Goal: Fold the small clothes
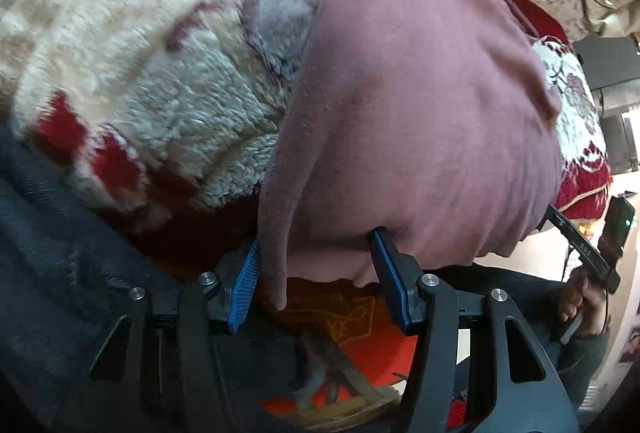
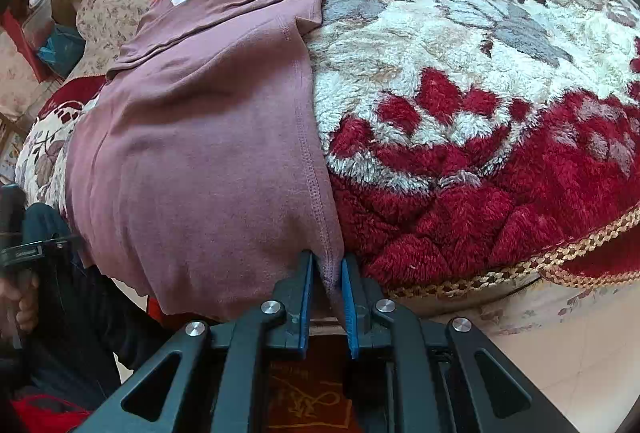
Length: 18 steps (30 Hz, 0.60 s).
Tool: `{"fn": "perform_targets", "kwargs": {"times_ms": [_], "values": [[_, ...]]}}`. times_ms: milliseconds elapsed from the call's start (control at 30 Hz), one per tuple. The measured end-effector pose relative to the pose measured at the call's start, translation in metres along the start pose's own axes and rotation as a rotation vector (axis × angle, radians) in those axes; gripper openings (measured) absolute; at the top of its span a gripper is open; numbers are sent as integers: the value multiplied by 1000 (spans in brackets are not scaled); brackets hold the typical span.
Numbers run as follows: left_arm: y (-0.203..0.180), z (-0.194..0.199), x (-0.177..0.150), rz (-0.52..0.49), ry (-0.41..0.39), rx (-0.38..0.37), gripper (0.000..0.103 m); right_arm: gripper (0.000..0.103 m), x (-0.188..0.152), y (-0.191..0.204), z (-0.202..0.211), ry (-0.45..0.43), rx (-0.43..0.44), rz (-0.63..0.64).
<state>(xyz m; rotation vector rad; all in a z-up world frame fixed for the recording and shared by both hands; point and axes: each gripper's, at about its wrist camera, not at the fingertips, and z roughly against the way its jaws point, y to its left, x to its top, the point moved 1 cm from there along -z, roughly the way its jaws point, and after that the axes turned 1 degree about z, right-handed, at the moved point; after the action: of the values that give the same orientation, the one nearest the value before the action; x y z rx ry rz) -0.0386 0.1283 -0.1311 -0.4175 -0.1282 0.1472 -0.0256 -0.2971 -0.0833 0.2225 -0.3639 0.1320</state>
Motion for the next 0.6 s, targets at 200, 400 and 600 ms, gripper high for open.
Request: {"fn": "perform_targets", "kwargs": {"times_ms": [200, 400, 600], "values": [[4, 10, -7, 16, -33, -16, 13, 13, -1, -1, 2, -7, 1, -4], [-4, 26, -16, -65, -69, -57, 5, 4, -2, -3, 14, -38, 66, -16], [-28, 82, -18, -171, -204, -257, 5, 4, 1, 1, 51, -172, 221, -34]]}}
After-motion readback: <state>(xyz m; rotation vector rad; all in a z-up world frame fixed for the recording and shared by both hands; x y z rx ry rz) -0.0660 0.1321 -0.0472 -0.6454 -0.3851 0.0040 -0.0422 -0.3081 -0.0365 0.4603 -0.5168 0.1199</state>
